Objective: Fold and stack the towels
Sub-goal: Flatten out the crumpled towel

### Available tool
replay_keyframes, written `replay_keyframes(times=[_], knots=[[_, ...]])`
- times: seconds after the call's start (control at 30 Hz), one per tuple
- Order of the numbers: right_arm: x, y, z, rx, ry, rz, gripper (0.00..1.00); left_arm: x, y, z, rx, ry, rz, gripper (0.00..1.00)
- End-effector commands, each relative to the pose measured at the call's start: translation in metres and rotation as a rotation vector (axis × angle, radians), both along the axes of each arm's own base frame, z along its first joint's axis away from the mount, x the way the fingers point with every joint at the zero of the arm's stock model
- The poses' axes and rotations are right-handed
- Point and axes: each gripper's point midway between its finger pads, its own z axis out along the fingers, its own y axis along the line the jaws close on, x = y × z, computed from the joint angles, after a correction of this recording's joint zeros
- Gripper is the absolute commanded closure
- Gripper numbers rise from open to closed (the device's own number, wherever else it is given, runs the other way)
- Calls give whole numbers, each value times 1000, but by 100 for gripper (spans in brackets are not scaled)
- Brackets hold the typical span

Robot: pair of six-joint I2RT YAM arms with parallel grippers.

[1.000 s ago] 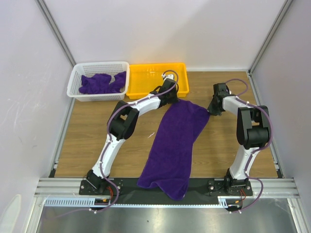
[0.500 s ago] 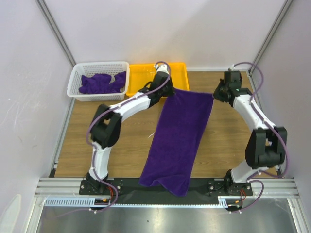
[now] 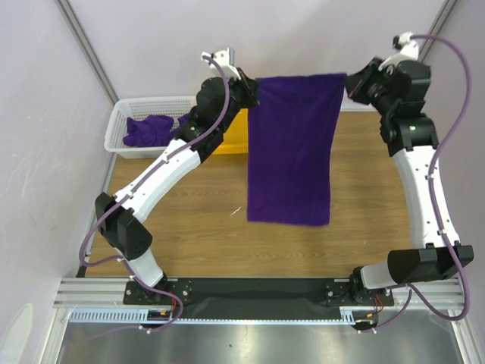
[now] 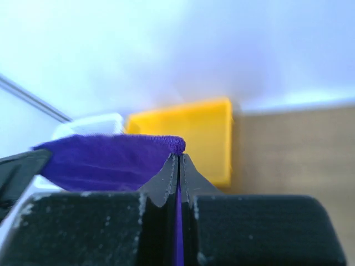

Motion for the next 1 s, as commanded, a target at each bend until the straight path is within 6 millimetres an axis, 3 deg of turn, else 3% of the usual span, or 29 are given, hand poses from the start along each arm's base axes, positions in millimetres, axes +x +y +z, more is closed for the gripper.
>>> replay_keyframes(times=[0.0,0.17,0.3,0.33,0.43,0.6,0.8,0.97], knots=[[-18,11,78,-29,-210,85,100,-22,30,81,-14,-168,61,100],[-45,13,136,-25,-357,105,100,-48,55,132,-12,-281,88,100],[-75,12,161,-45,-423,101,100,-71,71,144,-7,-286,81,100],[-89,12,169,-48,-449,106,100,-85,77,154,-21,-302,67,100],[-107,12,169,-58,-443,106,100,-106,82,156,-29,-307,45,100],[-157,7,173,-50,-447,100,100,-167,88,174,-44,-327,-33,100],[-218,6,175,-45,-472,139,100,-228,96,175,-81,-272,-103,100],[-248,9,175,-36,-468,176,100,-262,103,171,-161,-198,-171,100]])
